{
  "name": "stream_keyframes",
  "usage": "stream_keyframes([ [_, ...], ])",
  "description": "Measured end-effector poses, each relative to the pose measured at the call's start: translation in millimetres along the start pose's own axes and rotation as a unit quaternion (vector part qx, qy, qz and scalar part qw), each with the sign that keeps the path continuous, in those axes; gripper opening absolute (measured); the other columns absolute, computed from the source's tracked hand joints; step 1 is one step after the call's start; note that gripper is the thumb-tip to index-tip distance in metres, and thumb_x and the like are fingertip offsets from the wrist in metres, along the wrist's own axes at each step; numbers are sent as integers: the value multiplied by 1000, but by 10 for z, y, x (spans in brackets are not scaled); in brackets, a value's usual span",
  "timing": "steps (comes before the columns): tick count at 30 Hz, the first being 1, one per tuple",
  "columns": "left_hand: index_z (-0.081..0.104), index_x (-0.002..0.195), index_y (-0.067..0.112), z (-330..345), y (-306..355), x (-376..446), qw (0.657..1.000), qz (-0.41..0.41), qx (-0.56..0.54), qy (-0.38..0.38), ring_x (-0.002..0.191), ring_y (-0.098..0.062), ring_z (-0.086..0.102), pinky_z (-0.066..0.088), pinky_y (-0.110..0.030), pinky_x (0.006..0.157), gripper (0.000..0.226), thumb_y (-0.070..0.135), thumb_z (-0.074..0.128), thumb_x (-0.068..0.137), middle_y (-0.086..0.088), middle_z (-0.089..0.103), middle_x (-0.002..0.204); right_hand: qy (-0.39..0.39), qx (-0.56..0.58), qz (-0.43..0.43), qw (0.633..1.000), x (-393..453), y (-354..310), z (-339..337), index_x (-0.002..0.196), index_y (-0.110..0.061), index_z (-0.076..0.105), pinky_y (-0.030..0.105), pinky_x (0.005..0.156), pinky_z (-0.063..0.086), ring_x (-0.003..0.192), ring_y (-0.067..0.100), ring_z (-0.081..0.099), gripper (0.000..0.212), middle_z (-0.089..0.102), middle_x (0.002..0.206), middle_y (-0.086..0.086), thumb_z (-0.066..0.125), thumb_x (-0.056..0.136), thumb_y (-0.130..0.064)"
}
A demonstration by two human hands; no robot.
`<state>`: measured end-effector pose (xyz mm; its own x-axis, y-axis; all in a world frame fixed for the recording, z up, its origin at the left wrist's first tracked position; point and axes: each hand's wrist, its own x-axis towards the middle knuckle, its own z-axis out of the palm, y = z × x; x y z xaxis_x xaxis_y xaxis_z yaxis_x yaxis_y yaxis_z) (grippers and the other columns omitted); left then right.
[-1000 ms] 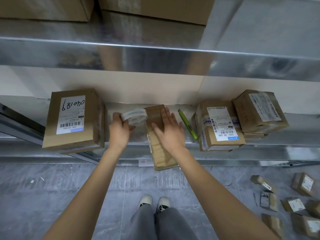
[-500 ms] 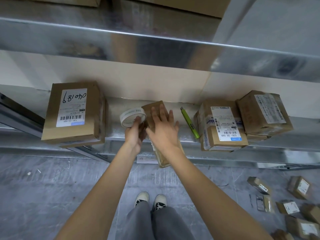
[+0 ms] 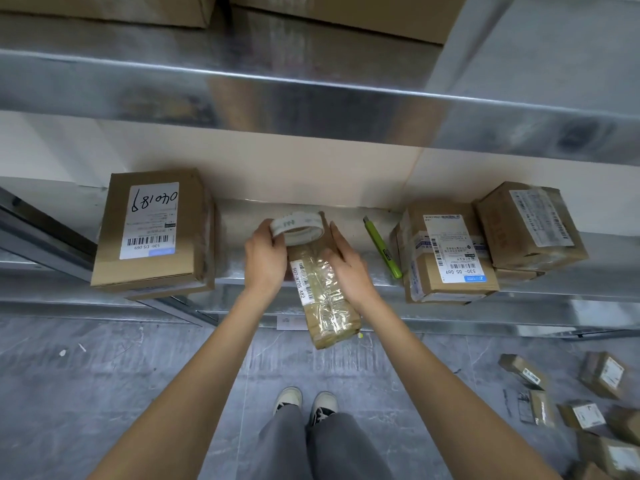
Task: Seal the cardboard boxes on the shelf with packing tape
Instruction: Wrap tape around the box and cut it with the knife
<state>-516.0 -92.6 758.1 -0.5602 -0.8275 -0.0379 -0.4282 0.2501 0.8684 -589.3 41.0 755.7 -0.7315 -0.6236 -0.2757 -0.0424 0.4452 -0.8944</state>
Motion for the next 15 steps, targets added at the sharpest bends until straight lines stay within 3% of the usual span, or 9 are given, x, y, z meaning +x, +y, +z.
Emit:
stream_keyframes([
  [4,62,115,6,117,99,-67,999,7,32,7,98,-33,65,44,-28,70,27,9,42,98,-15,70,108,39,-180,-72,980,83,93,42,150,-26,33,39,114,30,145,24,26,52,19,161,0,31,99,-22],
  [7,61,115,11,159,160,-102,997,-12,75,18,96,-37,64,43,-35,72,23,16,46,98,-14,70,105,41,-297,-83,950,121,147,31,150,-25,31,56,117,15,149,24,9,50,11,162,-5,33,101,-33],
  [10,60,114,10,135,137,-93,996,-7,89,6,96,-36,64,42,-33,70,22,13,46,97,-14,70,105,43,-362,-99,926,92,155,27,150,-29,29,55,118,6,150,21,4,61,10,162,-10,27,96,-57],
  [15,59,102,7,-99,180,-101,998,49,40,12,83,-31,66,51,-31,67,31,-10,42,82,-7,66,86,63,-451,-110,883,103,150,15,154,-25,22,55,118,9,150,20,8,66,13,162,-9,30,97,-59],
])
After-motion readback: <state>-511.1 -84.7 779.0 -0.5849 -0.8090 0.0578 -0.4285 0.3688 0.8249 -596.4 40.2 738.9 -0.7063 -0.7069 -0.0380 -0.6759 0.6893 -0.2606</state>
